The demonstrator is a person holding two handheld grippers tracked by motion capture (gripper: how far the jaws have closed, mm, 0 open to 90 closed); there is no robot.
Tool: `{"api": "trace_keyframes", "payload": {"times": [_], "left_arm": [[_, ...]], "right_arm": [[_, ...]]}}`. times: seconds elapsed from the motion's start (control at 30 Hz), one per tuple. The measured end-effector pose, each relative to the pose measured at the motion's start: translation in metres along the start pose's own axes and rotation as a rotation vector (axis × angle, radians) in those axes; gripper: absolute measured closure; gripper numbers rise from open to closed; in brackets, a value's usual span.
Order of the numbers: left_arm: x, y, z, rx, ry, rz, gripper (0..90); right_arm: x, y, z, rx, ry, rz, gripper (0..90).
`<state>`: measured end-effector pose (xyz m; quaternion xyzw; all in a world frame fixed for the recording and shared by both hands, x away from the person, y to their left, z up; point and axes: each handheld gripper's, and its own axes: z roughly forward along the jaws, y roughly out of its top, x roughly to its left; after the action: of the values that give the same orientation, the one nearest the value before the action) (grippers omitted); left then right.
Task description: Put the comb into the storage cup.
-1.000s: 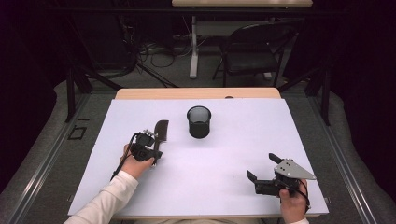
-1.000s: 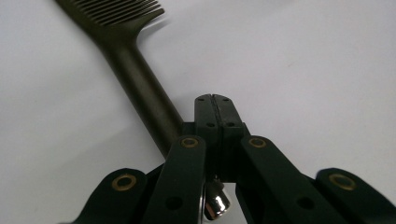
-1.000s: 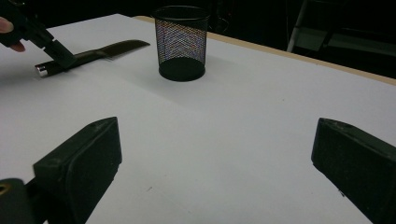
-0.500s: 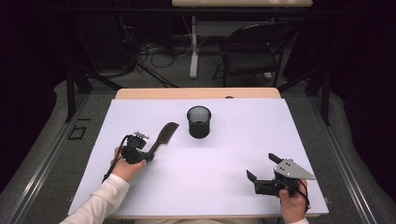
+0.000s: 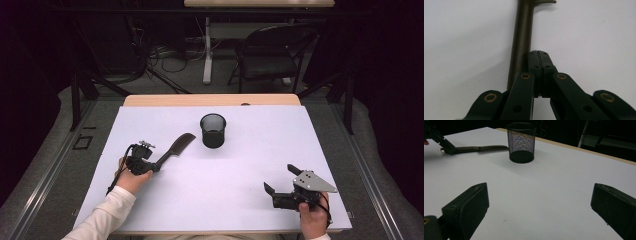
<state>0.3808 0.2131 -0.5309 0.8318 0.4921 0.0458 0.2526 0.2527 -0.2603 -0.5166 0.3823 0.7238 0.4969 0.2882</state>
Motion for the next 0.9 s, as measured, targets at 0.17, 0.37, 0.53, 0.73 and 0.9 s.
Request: {"api": "trace_keyframes", "payload": {"times": [0.17,0.37,0.53,0.73,0.9], "left_arm": [[0.003,0.000,-0.001,0.000,0.003,-0.003,90.0],[0.001,0.001,-0.006,-0.015,0.002,0.010,90.0],[0.000,0.002,-0.009,-0.025,0.001,0.007,88.7],[0.001,0.003,-0.013,-0.028,0.006,0.010,84.0],[0.000,0.005,-0.018,-0.033,0.014,0.015,79.4]], "right_arm": [[0.000,0.000,0.000,0.000,0.000,0.002,1.3],[0.000,0.000,0.000,0.000,0.000,0.000,1.3],[0.000,0.000,0.000,-0.001,0.001,0.000,1.3],[0.000,0.000,0.000,0.001,0.000,0.001,1.3],[0.000,0.000,0.000,0.001,0.000,0.001,1.3]]}}
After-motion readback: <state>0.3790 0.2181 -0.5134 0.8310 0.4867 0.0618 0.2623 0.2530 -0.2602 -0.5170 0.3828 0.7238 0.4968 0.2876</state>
